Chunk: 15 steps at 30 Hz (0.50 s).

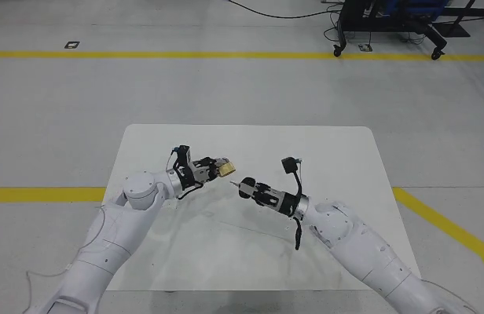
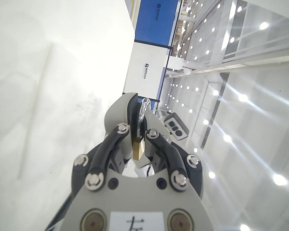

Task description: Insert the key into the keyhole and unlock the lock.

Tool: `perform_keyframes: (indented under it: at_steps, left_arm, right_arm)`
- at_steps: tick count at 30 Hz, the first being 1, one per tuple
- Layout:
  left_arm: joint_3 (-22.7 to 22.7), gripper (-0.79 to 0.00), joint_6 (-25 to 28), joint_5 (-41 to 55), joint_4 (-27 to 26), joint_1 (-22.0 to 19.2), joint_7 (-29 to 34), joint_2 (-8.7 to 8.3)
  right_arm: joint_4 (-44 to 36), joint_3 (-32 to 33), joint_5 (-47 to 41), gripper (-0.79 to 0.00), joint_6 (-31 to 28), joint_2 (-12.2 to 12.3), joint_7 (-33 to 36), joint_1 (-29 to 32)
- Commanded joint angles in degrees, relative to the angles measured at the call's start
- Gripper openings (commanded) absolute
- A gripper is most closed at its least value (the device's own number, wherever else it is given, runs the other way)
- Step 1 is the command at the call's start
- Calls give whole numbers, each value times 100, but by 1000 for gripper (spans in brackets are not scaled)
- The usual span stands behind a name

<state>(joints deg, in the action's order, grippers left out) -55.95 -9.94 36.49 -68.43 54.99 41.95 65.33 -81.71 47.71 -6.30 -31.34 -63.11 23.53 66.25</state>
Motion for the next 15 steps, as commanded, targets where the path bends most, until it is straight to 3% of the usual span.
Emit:
perform_keyframes:
  at_steps: [1,5,8,12,15]
  left_arm:
    - [110,-785,-441,14,-95,-129,-187,50]
    - [417,-785,-1016,9,-140,-414,-431,181]
    - [574,-785,-1080,104,-24,-624,-499,287]
    - [558,-785,-811,449,117,-654,-426,361]
    - [558,-785,-811,449,117,-654,-426,361]
  right_arm:
    - [-188,135,-309,-785,460,37,167,102]
    - [-764,483,-72,-785,1384,135,-278,580]
    - [-1229,719,76,-785,1957,205,-454,948]
    - [-1716,835,-392,-785,1885,246,27,1251]
    - [-1716,835,-392,-785,1885,246,27,1251]
